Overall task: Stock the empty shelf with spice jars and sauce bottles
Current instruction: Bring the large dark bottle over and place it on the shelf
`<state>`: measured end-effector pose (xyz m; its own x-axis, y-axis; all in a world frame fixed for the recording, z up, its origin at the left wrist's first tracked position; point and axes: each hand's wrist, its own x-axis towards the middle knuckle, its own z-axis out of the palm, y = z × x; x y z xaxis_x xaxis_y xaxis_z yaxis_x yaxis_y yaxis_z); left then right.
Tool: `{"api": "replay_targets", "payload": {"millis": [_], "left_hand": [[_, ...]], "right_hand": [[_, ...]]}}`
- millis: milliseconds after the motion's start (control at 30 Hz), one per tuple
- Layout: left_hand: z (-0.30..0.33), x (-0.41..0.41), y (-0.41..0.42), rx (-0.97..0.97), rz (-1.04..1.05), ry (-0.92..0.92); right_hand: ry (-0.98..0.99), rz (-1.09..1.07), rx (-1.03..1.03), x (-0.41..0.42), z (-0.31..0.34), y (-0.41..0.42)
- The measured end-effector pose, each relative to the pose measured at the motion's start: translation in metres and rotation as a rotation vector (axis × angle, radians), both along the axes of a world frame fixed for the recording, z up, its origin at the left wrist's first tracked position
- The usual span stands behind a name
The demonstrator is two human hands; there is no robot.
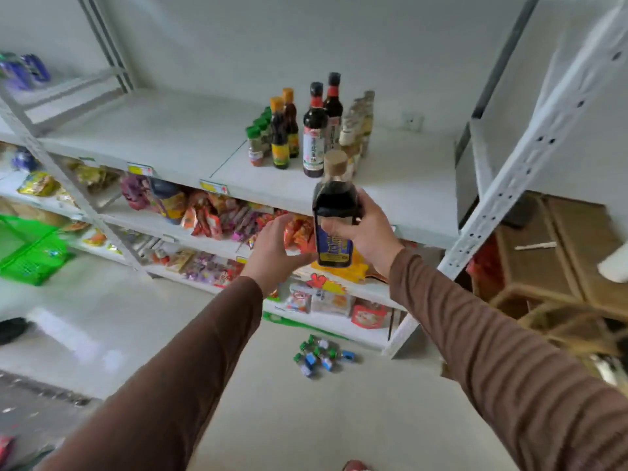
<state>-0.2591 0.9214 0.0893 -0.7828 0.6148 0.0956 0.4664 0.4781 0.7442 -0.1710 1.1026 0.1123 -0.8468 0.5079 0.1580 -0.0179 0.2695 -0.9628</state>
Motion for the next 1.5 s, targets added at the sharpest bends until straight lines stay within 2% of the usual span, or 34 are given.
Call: {"api": "replay_targets", "payload": {"millis": [267, 533, 967, 1367, 1500], "left_hand": [[0.013, -0.017, 0.144, -0.071, -0.079, -0.012], [-0.001, -0.068, 0.215, -0.129, -0.118, -0.012], [-0.022, -0.115, 0.262, -0.134, -0.166, -0.074], [-0.022, -0.107, 0.268, -0.139, -0.092, -0.083], [-0.024, -0.104, 0.253, -0.152, -0.075, -0.073]], "right_hand": [[0.011, -0.095, -0.073, -0.007, 0.016, 0.154], [0.01, -0.185, -0.137, -0.066, 0.009, 0.224], [-0.024, -0.232, -0.157, -0.14, -0.018, 0.27], [-0.024, -0.199, -0.16, -0.146, -0.023, 0.276], [-0.084, -0.215, -0.174, -0.137, -0.028, 0.265]]}}
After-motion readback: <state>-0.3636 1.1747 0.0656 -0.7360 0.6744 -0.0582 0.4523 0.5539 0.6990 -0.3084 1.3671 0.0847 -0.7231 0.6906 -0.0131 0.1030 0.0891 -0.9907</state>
